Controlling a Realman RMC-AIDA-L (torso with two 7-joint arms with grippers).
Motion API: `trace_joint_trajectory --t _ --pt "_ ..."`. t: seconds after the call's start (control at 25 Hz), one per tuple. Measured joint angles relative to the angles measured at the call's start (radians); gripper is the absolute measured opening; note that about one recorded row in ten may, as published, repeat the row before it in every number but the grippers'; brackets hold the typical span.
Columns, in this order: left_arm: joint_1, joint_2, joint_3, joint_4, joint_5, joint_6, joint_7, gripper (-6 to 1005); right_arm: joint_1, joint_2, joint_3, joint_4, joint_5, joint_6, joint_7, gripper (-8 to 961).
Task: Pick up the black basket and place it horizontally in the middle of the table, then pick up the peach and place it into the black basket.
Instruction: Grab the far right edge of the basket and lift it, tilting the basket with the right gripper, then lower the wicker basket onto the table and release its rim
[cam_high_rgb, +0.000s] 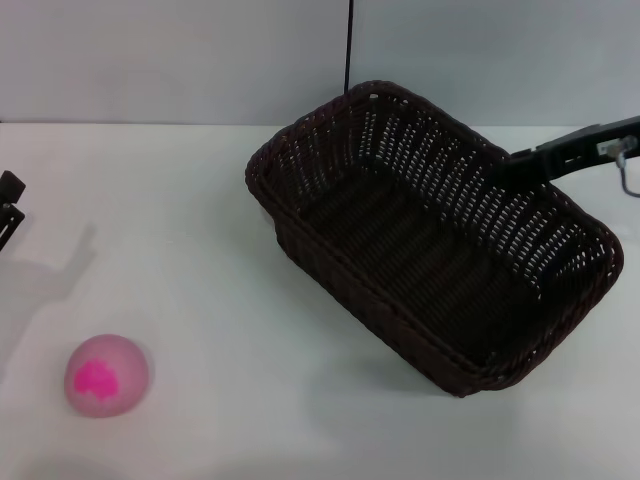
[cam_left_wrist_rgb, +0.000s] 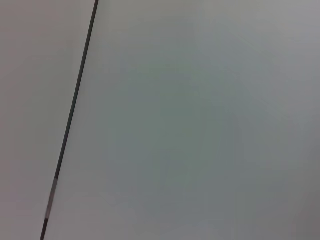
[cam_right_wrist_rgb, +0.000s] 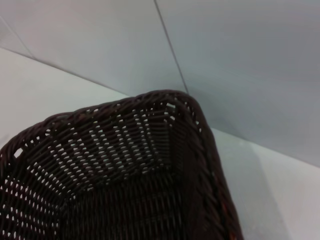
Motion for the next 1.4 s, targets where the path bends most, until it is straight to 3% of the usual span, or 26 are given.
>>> trace_joint_trajectory --t 0.56,0.64,1.16,1.4 --pt "0.002 0.000 0.001 -0.013 -0.002 -0.006 0.000 817 0.010 0.002 -0.016 0.058 -0.003 0.038 -0.043 437" --pt "0.002 0.000 0.001 -0.013 -0.001 -0.006 0.000 816 0.009 0.004 -0.025 0.058 -0.002 0.044 -0.045 210" --pt "0.011 0.000 0.001 -0.015 0.002 -0.001 0.000 805 0.007 0.021 -0.106 -0.062 0.002 -0.008 -0.187 194" --pt "0.033 0.000 0.000 -0.028 0.000 0.001 0.007 801 0.032 -0.005 -0.103 -0.080 0.091 -0.131 -0.375 191"
